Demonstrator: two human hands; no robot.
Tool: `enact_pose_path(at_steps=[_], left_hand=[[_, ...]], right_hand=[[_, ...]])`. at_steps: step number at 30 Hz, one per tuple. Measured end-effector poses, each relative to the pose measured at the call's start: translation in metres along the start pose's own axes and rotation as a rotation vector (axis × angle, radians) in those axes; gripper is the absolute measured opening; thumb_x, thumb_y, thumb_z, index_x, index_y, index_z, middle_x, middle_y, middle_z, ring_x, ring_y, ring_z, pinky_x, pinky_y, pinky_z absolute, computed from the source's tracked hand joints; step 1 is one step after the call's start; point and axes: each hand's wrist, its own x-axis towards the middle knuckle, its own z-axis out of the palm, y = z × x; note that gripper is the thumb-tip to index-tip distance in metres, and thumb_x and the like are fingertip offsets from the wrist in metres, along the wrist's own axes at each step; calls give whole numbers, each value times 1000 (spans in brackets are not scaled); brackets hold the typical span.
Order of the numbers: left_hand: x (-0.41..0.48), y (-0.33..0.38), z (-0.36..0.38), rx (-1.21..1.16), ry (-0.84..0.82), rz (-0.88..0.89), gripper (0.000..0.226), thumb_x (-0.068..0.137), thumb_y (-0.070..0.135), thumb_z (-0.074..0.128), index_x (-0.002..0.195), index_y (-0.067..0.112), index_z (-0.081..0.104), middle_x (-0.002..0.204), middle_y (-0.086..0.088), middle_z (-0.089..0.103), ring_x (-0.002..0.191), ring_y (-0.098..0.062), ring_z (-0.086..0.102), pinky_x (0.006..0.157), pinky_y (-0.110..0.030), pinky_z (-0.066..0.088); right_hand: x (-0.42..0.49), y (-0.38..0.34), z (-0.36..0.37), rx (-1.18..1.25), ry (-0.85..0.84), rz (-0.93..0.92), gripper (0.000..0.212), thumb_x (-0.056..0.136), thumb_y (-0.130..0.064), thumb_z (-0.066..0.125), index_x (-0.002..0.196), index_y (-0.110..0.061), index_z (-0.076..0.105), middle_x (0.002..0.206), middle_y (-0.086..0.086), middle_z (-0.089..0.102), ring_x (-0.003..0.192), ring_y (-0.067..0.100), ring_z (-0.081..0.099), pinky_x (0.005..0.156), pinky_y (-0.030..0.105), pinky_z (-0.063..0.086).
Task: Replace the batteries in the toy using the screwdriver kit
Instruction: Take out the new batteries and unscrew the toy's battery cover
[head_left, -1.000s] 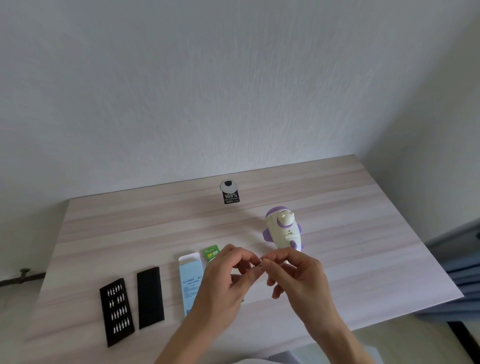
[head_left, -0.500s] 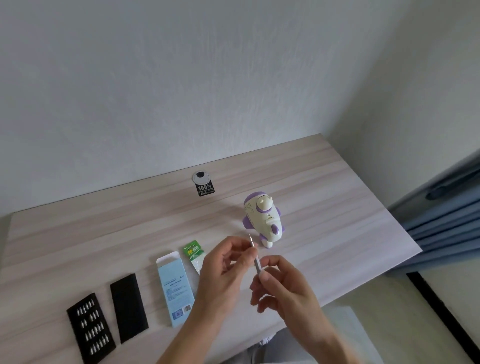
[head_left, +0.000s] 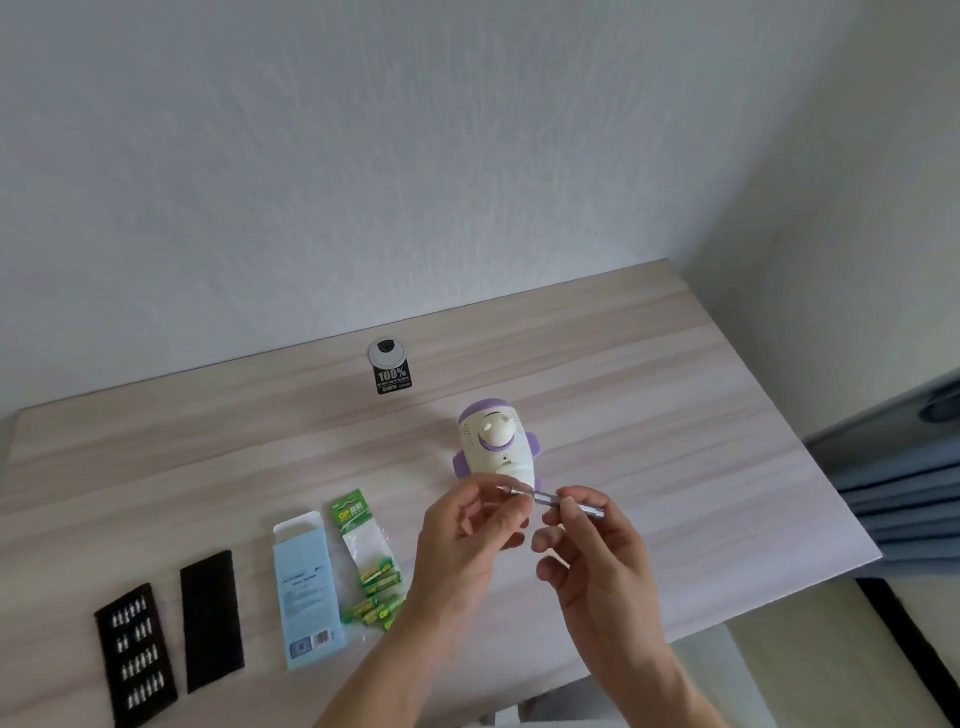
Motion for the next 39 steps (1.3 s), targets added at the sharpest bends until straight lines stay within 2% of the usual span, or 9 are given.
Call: enact_pose_path(at_steps=[3, 12, 18, 21, 23, 27, 30, 33, 39], left_hand=[[13, -5, 19, -47, 45, -23, 31, 68, 37, 78, 88, 14, 74, 91, -17, 71, 80, -20, 65, 82, -45, 59], [30, -19, 40, -98, 221, -103, 16, 76, 24, 72, 89, 14, 75, 89, -12, 75, 77, -17, 67, 73, -32, 53], [40, -29, 18, -50, 216, -118, 14, 78, 22, 76, 91, 24, 77, 89, -5, 75, 81, -15, 67, 71, -27, 54], [52, -33, -1, 42, 253, -29, 22, 75, 21, 78, 97, 18, 72, 85, -1, 72, 78, -12, 64, 67, -23, 52], [64, -40, -16, 266, 281, 81, 27, 79, 18, 81, 103, 16, 69, 93, 0, 69, 81, -7, 62, 68, -18, 49], [91, -48, -33, 652, 192, 337, 56, 76, 30, 79, 127, 21, 59, 129, 8, 56, 119, -3, 54, 88, -14, 47], [106, -55, -34, 722, 62, 428, 73, 74, 20, 85, 139, 11, 52, 146, 5, 46, 138, -10, 44, 102, -5, 34], [110, -63, -34, 732, 5, 452, 73, 76, 15, 84, 139, 5, 50, 148, 1, 47, 140, -12, 41, 100, 1, 28], [114, -77, -40, 750, 4, 465, 68, 79, 17, 82, 139, 7, 51, 150, -1, 46, 139, -6, 41, 102, -2, 29]], right_hand=[[21, -19, -12, -102, -54, 22, 10, 82, -16, 64, 91, -10, 65, 81, 14, 66, 64, 25, 64, 50, 28, 47], [65, -42, -26, -261, -202, 146, 20, 77, -19, 70, 92, -6, 66, 79, 20, 67, 69, 29, 67, 54, 31, 52], [80, -36, -22, -391, -200, 70, 25, 78, -23, 69, 91, -2, 66, 75, 20, 69, 70, 31, 68, 56, 32, 54], [91, -38, -23, -536, -108, -84, 22, 81, -24, 69, 91, -5, 65, 79, 13, 74, 78, 28, 74, 63, 36, 61], [97, -36, -25, -643, -78, -159, 19, 81, -26, 70, 88, -9, 65, 82, 10, 76, 81, 24, 75, 70, 37, 62], [106, -20, -30, -757, -24, -239, 7, 90, -15, 69, 85, -15, 64, 80, 4, 75, 77, 21, 74, 74, 39, 62], [108, -8, -30, -772, 39, -270, 10, 92, -10, 68, 85, -16, 63, 80, 4, 75, 77, 21, 75, 73, 42, 63], [106, 3, -29, -789, 79, -280, 8, 92, -11, 68, 86, -13, 63, 79, 4, 75, 77, 19, 75, 72, 45, 63], [107, 18, -25, -863, 120, -317, 12, 90, -21, 71, 85, -16, 62, 78, 0, 75, 75, 18, 75, 72, 48, 61]])
